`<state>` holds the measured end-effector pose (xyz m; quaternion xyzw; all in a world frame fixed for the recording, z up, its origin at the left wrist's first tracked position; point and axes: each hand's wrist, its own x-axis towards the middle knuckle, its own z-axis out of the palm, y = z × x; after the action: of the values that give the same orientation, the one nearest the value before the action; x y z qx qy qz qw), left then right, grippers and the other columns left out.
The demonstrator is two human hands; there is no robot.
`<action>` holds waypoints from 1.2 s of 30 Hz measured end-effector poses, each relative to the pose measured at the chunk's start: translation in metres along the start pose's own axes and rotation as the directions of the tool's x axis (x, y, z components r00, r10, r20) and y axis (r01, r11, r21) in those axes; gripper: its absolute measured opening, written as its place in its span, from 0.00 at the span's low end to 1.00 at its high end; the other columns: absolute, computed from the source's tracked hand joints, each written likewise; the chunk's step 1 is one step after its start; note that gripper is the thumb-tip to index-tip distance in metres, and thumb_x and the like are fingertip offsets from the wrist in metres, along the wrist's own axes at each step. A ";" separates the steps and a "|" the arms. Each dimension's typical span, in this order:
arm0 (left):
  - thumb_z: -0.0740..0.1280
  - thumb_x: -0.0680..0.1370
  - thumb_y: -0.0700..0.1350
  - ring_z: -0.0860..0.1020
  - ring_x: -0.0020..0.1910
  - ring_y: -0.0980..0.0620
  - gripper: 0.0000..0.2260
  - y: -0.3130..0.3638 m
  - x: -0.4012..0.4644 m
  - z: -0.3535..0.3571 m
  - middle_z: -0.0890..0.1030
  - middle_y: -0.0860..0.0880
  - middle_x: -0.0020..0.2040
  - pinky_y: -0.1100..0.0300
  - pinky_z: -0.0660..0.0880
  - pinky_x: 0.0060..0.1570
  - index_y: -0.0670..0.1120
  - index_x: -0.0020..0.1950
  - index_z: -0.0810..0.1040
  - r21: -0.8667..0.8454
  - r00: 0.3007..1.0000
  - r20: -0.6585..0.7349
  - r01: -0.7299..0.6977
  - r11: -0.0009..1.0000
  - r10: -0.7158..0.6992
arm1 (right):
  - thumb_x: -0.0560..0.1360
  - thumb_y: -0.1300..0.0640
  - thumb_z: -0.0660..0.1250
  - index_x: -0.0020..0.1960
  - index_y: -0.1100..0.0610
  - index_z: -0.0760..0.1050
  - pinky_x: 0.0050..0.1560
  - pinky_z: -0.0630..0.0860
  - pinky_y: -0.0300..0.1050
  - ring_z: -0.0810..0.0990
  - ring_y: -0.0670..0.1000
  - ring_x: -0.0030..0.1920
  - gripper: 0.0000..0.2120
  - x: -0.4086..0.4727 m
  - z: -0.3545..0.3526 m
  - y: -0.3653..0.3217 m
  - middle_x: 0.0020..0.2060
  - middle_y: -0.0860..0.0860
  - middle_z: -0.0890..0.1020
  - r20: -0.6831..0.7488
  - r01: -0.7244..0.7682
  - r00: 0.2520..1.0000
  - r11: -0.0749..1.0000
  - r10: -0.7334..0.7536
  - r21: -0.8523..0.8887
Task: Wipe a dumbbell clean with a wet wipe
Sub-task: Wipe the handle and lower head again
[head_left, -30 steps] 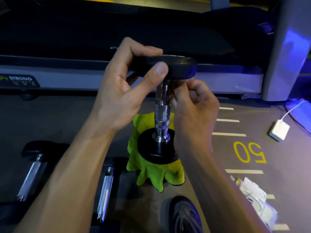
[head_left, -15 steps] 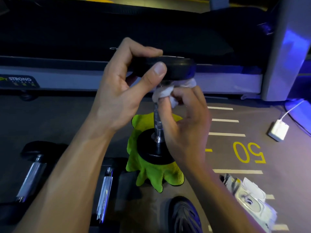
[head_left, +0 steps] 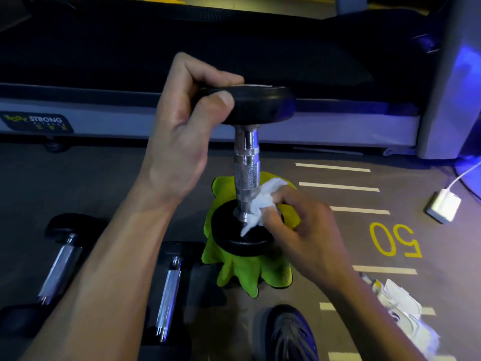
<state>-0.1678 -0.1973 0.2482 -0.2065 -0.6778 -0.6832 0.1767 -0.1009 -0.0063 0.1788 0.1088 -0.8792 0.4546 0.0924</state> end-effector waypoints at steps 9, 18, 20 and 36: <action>0.64 0.85 0.49 0.77 0.55 0.61 0.10 0.005 -0.006 0.007 0.78 0.53 0.58 0.66 0.70 0.58 0.51 0.66 0.78 0.287 0.992 0.074 -0.118 0.951 0.101 | 0.71 0.50 0.76 0.40 0.54 0.76 0.41 0.74 0.43 0.80 0.46 0.39 0.11 0.001 -0.005 -0.026 0.37 0.48 0.84 -0.019 -0.127 0.992 0.979 0.126 -0.159; 0.65 0.84 0.46 0.79 0.62 0.54 0.11 0.007 -0.005 0.014 0.79 0.48 0.60 0.62 0.71 0.63 0.47 0.65 0.79 0.249 0.975 0.175 -0.176 0.952 0.134 | 0.77 0.67 0.69 0.66 0.67 0.74 0.63 0.77 0.56 0.84 0.61 0.54 0.18 0.032 -0.028 0.019 0.56 0.67 0.83 0.531 -0.270 0.847 0.878 0.021 0.395; 0.65 0.84 0.46 0.79 0.62 0.52 0.11 0.006 -0.004 0.015 0.80 0.47 0.60 0.61 0.71 0.63 0.47 0.65 0.79 0.244 0.976 0.172 -0.177 0.954 0.137 | 0.77 0.68 0.67 0.65 0.67 0.75 0.63 0.77 0.57 0.84 0.58 0.53 0.16 0.038 -0.028 0.027 0.56 0.68 0.83 0.548 -0.293 0.837 0.854 0.011 0.430; 0.65 0.85 0.46 0.77 0.55 0.59 0.09 0.005 -0.004 0.019 0.79 0.50 0.58 0.65 0.70 0.58 0.48 0.64 0.79 0.259 0.981 0.147 -0.159 0.953 0.124 | 0.84 0.46 0.58 0.43 0.48 0.76 0.39 0.72 0.34 0.80 0.40 0.39 0.15 -0.009 -0.049 -0.015 0.39 0.44 0.82 0.191 -0.059 0.980 0.998 0.059 -0.008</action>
<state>-0.1611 -0.1783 0.2499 -0.2723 -0.7577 -0.5556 0.2076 -0.0847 0.0264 0.2166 0.1259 -0.8874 0.4434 -0.0060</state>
